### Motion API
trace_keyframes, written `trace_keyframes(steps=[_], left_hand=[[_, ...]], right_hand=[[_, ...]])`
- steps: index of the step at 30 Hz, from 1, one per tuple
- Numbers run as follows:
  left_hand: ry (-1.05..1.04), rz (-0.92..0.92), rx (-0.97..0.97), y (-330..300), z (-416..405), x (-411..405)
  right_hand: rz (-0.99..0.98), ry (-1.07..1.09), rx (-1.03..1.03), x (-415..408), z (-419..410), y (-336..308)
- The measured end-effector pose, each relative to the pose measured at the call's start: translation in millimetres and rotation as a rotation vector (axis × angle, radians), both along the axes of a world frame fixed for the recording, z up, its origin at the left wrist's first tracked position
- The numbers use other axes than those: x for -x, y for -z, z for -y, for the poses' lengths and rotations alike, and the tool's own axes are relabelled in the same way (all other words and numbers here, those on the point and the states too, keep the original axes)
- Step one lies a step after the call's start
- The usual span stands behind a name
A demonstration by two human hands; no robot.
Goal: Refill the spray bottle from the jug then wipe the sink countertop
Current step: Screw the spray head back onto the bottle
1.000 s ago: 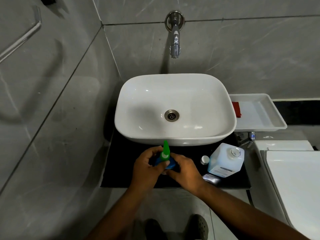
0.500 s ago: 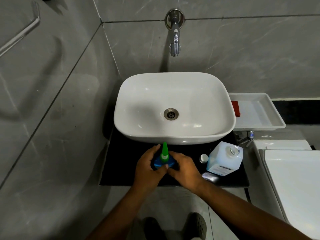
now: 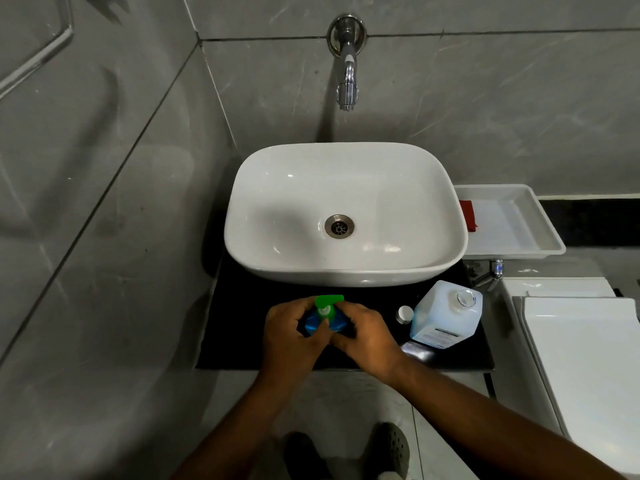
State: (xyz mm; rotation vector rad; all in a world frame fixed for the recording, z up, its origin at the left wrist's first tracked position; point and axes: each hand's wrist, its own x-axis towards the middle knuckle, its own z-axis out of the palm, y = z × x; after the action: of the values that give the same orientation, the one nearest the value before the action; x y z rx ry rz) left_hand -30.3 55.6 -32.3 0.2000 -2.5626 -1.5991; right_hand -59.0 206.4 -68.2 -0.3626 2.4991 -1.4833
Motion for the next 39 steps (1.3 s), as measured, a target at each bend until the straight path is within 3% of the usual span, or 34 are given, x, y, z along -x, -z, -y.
trace_keyframes(steps=[8,15,21,26,31,36,39], left_hand=[[-0.202,0.032,0.006,2.5,-9.1,2.0],[0.001,0.065,0.006,3.8,-8.4,3.1],[-0.147,0.097,-0.058,1.2,-14.3,3.9],[0.063,0.102,-0.171,-1.6,-16.0,3.9],[-0.154,0.144,-0.174,4.3,-20.0,3.1],[0.037,0.164,-0.186,2.7,-14.3,5.6],[-0.06,0.178,-0.167,3.0,-17.7,5.9]], right_hand=[[-0.015,0.02,-0.005,-1.0,-0.5,-3.7],[-0.024,-0.002,-0.011,0.0,-0.2,-3.5],[-0.043,-0.008,-0.002,0.3,-0.6,-4.0],[-0.045,-0.01,0.011,-0.4,-0.9,-3.9],[-0.052,-0.022,0.012,0.6,-1.0,-4.8],[-0.034,-0.01,0.032,-0.2,-0.6,-4.1],[-0.04,-0.009,0.06,-1.1,-0.9,-6.1]])
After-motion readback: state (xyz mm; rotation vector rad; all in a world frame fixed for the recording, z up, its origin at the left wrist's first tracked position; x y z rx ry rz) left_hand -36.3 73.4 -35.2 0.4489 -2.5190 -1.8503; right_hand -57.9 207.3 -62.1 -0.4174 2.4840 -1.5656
